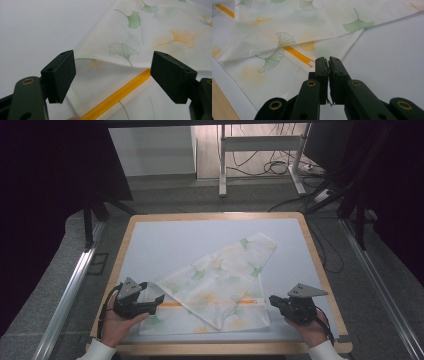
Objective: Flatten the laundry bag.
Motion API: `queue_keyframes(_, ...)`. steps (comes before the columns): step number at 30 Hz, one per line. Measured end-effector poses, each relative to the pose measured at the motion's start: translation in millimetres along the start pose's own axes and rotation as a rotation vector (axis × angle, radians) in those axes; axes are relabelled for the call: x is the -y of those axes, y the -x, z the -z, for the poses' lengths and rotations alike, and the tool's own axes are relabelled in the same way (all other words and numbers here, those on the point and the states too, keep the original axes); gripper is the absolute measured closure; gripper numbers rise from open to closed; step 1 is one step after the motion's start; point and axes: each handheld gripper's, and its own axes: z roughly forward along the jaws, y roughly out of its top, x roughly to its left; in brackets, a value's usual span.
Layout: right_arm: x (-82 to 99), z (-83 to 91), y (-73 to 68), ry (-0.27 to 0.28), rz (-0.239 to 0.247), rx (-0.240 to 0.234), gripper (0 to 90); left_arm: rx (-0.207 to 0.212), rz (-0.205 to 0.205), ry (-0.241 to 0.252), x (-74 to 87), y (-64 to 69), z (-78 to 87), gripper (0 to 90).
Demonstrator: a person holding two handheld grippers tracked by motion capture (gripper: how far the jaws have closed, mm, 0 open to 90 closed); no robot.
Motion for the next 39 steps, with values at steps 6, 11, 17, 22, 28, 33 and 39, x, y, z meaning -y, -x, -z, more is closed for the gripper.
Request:
queue_keyframes(6, -0.5, -2.6, -1.5, -0.015, 0.005, -0.018, 89.2, 0.008, -0.020, 0.000, -1.2, 5.9, -0.9, 20.1)
queue_keyframes(11, -0.1, -5.7, -2.2, -0.028, 0.008, -0.027, 89.3, 0.016, -0.028, -0.003, -2.7, 8.6, -2.5, 20.0)
queue_keyframes(17, -0.2, -10.4, -5.2, -0.042, 0.007, -0.045, 89.3, 0.060, -0.034, 0.010, -7.7, 17.7, -2.1, 21.2)
queue_keyframes(22, -1.0, -17.5, -11.4, -0.067, 0.018, -0.075, 89.4, 0.088, -0.060, -0.009, -12.5, 28.4, -8.6, 21.7)
queue_keyframes(28, -1.2, -27.4, -16.1, -0.091, -0.001, -0.104, 89.3, 0.099, -0.089, -0.018, -16.6, 37.8, -13.8, 21.7)
queue_keyframes(33, -0.8, -32.1, -19.1, -0.104, 0.003, -0.117, 89.3, 0.114, -0.105, -0.020, -19.6, 44.5, -16.7, 22.0)
queue_keyframes(39, -2.1, -39.3, -25.1, -0.121, 0.011, -0.127, 89.3, 0.147, -0.128, -0.030, -25.6, 54.3, -23.1, 22.9)
